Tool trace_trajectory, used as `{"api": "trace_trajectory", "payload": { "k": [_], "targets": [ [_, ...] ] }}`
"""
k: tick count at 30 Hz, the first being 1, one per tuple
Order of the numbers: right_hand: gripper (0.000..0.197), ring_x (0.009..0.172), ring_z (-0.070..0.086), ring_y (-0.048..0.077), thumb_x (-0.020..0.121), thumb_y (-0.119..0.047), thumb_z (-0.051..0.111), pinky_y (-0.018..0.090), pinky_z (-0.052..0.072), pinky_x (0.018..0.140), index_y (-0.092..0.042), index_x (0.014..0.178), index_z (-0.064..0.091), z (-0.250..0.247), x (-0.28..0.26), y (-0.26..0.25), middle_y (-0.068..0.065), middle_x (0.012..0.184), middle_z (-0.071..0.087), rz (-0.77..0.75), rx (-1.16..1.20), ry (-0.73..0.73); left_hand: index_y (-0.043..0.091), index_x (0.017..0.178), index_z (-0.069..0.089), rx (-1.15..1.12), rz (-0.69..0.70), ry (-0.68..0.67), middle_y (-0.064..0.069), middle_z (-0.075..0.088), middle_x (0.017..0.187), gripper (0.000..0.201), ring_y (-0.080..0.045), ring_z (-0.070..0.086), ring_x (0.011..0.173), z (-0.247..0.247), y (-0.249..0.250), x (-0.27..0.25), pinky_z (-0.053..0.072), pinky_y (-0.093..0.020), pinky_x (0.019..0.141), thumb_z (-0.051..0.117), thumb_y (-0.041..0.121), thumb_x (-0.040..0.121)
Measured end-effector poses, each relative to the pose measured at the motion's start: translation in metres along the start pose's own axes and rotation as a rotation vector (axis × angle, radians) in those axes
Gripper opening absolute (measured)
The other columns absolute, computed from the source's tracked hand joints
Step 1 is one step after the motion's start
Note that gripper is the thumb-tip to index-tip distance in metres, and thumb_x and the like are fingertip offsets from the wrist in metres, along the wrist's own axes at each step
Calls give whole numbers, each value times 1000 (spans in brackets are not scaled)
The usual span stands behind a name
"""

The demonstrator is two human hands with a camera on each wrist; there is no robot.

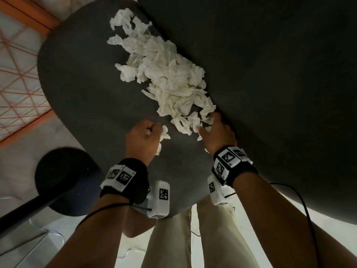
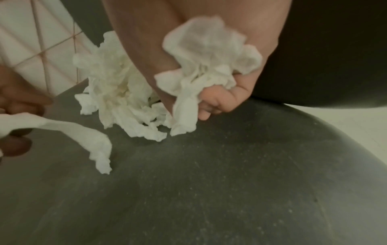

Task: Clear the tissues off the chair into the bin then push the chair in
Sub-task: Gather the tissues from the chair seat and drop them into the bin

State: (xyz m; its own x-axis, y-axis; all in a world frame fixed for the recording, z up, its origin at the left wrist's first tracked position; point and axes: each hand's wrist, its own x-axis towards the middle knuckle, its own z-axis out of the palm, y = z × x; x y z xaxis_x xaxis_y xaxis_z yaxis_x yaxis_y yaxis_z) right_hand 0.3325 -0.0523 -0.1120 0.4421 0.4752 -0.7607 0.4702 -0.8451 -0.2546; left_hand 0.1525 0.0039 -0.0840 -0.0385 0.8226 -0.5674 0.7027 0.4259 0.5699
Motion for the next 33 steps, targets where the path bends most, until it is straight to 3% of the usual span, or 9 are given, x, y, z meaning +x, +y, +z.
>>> {"api": "trace_trajectory", "payload": {
  "k": [4, 12, 16, 18, 20, 23, 27, 30, 33],
  "targets": [
    [52, 118, 55, 36, 90, -44, 58, 44, 46, 91, -24, 135, 42, 0, -1, -1, 10, 130, 56, -38, -53, 28, 21, 76, 60, 5, 12, -71, 8, 67, 71, 16, -10, 64, 65, 4, -6, -3, 55, -29, 66, 71, 30, 83],
    [15, 94, 62, 26, 80, -40, 61, 37, 52, 80, -26, 88, 60, 4, -5, 10, 0, 105, 64, -74, 90, -24, 40, 127, 50, 296, 193, -339, 3, 68, 87, 40, -16, 64, 82, 40, 11, 12, 53, -33, 79, 59, 26, 91],
    [13, 87, 58, 24, 77, -21, 60, 38, 51, 76, -28, 72, 50, 6, -17, 21, 1, 100, 58, -135, 108, 4, 25, 104, 64, 319, 155, -283, -1, 70, 92, 16, -23, 66, 87, 47, 2, 14, 54, -38, 79, 55, 30, 91],
    [20, 71, 59, 13, 78, -11, 58, 30, 51, 66, -24, 67, 47, 5, -21, 29, -3, 79, 59, -138, 195, 21, 20, 88, 60, 319, 141, -246, -2, 65, 87, 17, -23, 62, 81, 44, -2, 9, 50, -37, 74, 56, 36, 90],
    [24, 54, 50, 0, 81, -3, 54, 16, 44, 52, -21, 67, 45, 4, -23, 33, -8, 64, 51, -85, 300, 13, 19, 76, 53, 348, 137, -202, -2, 58, 88, 22, -24, 57, 77, 37, -3, 4, 45, -34, 70, 59, 37, 88],
    [20, 64, 52, 8, 85, -1, 46, 19, 42, 52, -20, 82, 51, 3, -25, 37, -5, 75, 54, -9, 412, -27, 19, 69, 50, 359, 117, -164, 1, 49, 96, 20, -22, 53, 75, 27, -3, -1, 41, -32, 70, 65, 25, 82],
    [29, 63, 57, 10, 87, -3, 44, 16, 43, 50, -25, 81, 61, 0, -27, 40, -6, 76, 61, 26, 507, -97, 21, 84, 48, 363, 166, -291, 5, 52, 98, 20, -20, 58, 80, 29, 0, -4, 48, -35, 73, 62, 8, 80],
    [14, 61, 55, 15, 89, -17, 52, 21, 44, 53, -14, 78, 61, -1, -27, 40, -2, 68, 59, 53, 504, -101, 31, 103, 42, 324, 155, -476, 5, 63, 95, 24, -19, 63, 84, 43, 8, -6, 53, -40, 75, 61, 29, 87],
    [24, 75, 63, 13, 90, -39, 55, 28, 47, 65, -18, 82, 65, -1, -26, 39, -5, 78, 67, 59, 500, -101, 35, 120, 34, 409, 151, -581, 1, 66, 108, 44, -25, 66, 93, 60, 12, -9, 54, -43, 82, 62, 44, 87]
  ]
}}
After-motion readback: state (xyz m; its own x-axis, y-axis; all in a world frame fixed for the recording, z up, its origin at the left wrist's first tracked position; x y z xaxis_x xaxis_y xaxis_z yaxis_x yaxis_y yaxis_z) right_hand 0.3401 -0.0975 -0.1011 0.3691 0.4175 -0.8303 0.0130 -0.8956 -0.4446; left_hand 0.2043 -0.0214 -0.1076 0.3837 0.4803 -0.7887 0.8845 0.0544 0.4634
